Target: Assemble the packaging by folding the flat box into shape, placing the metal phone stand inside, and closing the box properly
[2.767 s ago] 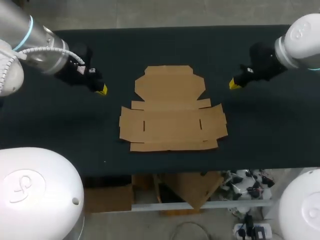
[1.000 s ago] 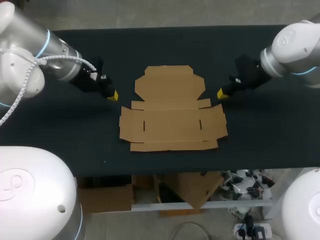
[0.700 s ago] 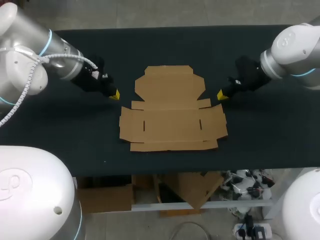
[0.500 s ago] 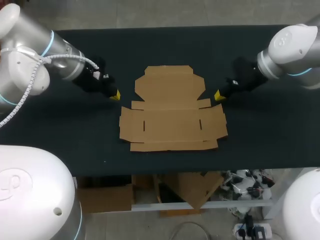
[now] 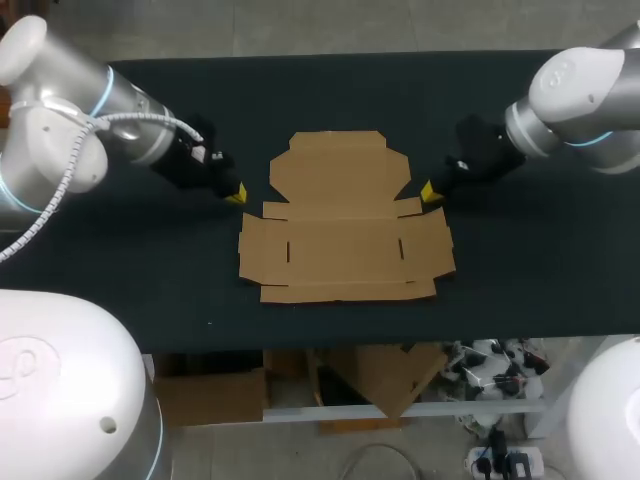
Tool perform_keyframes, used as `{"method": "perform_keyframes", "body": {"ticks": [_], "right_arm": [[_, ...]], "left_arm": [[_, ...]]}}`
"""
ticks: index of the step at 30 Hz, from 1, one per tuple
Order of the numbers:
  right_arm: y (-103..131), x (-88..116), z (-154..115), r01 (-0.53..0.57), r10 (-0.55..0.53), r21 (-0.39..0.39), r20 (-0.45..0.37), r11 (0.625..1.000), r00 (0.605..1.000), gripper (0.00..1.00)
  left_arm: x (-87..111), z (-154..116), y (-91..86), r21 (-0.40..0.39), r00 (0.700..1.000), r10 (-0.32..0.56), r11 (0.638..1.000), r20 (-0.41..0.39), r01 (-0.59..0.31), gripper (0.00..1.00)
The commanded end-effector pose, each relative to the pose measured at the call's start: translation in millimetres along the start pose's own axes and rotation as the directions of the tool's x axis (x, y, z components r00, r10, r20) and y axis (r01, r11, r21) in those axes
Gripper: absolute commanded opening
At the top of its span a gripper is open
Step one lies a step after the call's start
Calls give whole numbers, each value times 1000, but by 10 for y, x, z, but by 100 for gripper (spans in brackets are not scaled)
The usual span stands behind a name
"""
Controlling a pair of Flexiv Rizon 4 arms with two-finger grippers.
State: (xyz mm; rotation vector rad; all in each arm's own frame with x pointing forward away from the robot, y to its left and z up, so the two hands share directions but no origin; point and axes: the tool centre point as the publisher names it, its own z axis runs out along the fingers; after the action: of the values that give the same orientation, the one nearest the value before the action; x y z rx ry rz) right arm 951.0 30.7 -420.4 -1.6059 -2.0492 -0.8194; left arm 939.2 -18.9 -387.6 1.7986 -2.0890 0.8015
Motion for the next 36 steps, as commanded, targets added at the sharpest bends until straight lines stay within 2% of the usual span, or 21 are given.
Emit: {"method": "perform_keyframes", "body": {"ticks": [1, 21, 36], "right_arm": [[13, -6, 33, -2, 2, 8, -8, 1000, 1000, 0], [3, -6, 109, -8, 8, 11, -27, 1000, 1000, 0], [-13, 31, 150, -24, 24, 15, -17, 1000, 1000, 0]], "left_arm": [[-16, 74, -13, 0, 1000, -3, 1000, -8, 3, 0], [-48, 286, 41, -20, 999, 3, 1000, -44, -4, 0], [-21, 343, 81, -31, 997, 4, 999, -74, -7, 0]]}}
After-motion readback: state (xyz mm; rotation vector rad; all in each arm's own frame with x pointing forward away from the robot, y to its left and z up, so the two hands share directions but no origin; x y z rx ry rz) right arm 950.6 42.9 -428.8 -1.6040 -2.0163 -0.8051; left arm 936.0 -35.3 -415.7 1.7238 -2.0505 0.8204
